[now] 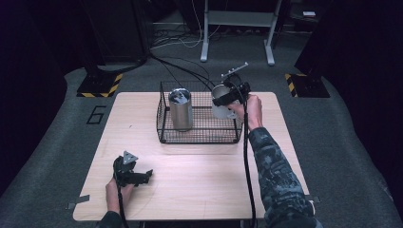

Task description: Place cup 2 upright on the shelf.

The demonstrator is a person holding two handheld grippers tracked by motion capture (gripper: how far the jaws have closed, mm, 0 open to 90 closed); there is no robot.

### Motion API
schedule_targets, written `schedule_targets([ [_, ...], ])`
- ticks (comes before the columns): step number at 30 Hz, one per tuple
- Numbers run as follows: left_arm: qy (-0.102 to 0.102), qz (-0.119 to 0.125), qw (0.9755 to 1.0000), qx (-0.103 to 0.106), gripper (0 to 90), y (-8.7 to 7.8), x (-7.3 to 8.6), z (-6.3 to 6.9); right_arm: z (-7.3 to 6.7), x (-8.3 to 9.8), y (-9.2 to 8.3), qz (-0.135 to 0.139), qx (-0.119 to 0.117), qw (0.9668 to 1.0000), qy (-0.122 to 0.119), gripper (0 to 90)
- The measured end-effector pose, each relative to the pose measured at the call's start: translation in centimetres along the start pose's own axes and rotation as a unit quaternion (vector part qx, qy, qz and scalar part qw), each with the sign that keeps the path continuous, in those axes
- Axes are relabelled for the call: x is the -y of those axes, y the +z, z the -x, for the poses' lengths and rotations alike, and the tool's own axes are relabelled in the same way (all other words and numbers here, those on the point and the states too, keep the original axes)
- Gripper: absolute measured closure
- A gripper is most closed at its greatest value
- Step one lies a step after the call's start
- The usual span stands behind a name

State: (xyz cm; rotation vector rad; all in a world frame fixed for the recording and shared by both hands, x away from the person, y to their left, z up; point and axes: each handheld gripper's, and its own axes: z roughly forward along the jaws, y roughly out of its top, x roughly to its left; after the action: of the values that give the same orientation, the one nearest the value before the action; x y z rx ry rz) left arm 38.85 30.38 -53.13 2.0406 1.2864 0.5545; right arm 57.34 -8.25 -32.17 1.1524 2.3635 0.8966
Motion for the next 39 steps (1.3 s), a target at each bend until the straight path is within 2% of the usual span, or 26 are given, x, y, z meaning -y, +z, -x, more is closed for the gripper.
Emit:
schedule_targets([
  [3,-0.002,0.000,1.0000,0.001,0.4,0.0,0.0,0.0,0.4,0.0,0.9,-0.005,0.003,1.0000,0.004,5.8],
  [4,-0.008,0.005,1.0000,0.000,0.4,0.1,0.0,0.1,0.5,0.0,1.1,-0.008,0.004,1.0000,0.004,5.8],
  [6,-0.002,0.001,1.0000,0.000,0.4,0.0,0.0,0.0,0.8,0.1,1.7,-0.014,0.006,0.9998,0.010,5.8],
  [12,-0.004,0.003,1.0000,0.001,0.4,0.1,0.0,0.1,1.2,0.2,3.0,-0.022,0.005,0.9994,0.025,5.8],
  [33,0.003,0.000,1.0000,0.001,0.4,0.0,0.0,0.0,0.6,-0.1,5.7,-0.033,0.006,0.9984,0.045,5.8],
  [39,0.000,0.001,1.0000,0.000,0.4,0.0,0.0,0.0,0.3,-0.2,6.5,-0.040,0.004,0.9983,0.042,5.8],
])
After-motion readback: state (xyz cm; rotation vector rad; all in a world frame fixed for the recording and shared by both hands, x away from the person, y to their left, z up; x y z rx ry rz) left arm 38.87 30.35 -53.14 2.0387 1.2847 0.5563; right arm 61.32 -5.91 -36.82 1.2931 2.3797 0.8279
